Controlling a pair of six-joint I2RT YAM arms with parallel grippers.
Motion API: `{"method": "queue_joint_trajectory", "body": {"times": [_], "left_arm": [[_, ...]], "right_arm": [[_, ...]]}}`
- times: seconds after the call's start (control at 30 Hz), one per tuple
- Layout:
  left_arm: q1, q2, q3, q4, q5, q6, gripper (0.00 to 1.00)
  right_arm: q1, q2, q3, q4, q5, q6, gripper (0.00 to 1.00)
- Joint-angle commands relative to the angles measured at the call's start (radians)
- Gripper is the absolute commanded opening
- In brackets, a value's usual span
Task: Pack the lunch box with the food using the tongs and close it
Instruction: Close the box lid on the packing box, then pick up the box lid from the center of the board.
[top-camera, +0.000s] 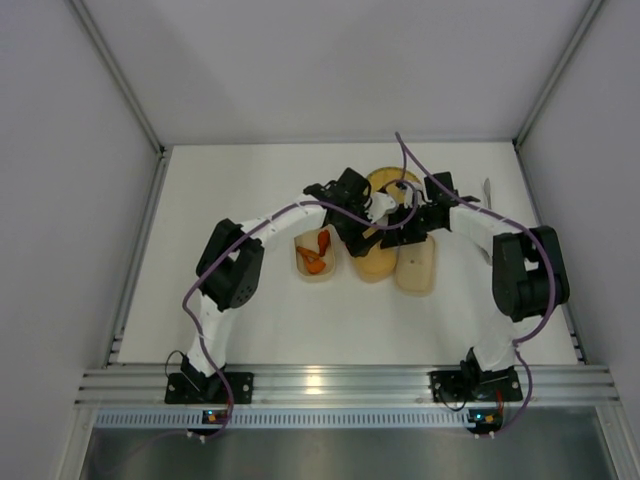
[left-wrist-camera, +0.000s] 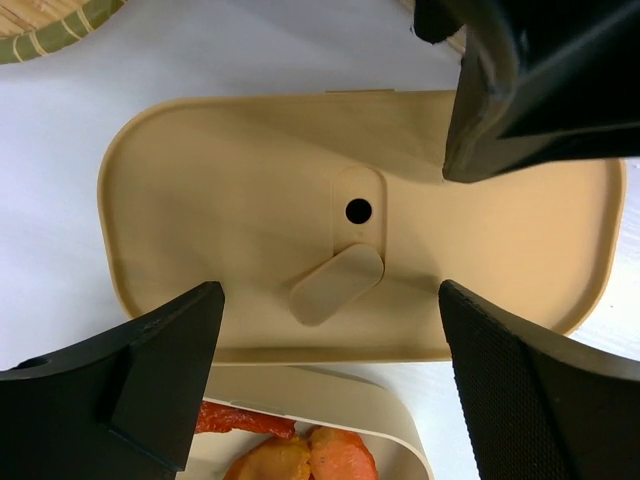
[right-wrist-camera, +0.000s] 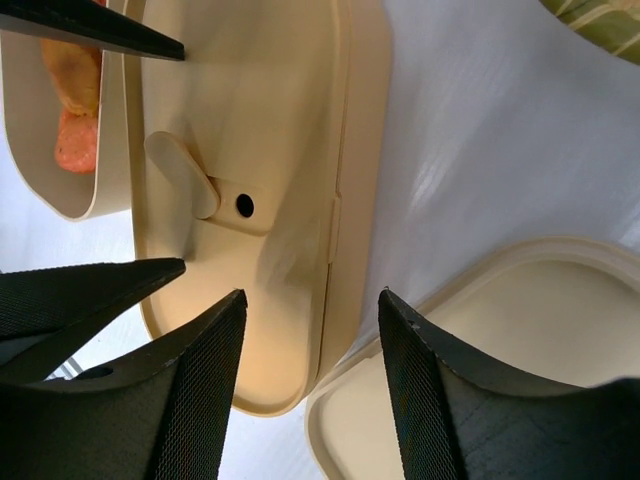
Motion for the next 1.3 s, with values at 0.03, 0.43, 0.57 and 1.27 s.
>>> {"method": "queue_joint_trajectory", "body": {"times": [0.03,0.43,0.57,1.27], "left_arm": [[-0.007,-0.023,0.076,-0.026,0.024,0.001,0.96],[0.054,-0.304,0.098,-0.016,0.140,-0.131,0.98],[0.107,-0.373,0.049,-0.077,0.199,-0.158,0.98],[0.269,-0.547,-0.135,-0.072,0.220,-0.180,0.98]], "right_arm": [[-0.065,-0.097,0.071,-0.018,-0.039,0.013,0.56],[-0.324,-0.291,0.016,-0.262,-0.062,-0.102,0.57],[-0.392,-0.243,-0.034,-0.320,-0.088,-0.148,0.57],[-0.500,0.208,-0.054,-0.237,-0.395,-0.157,0.53]]}}
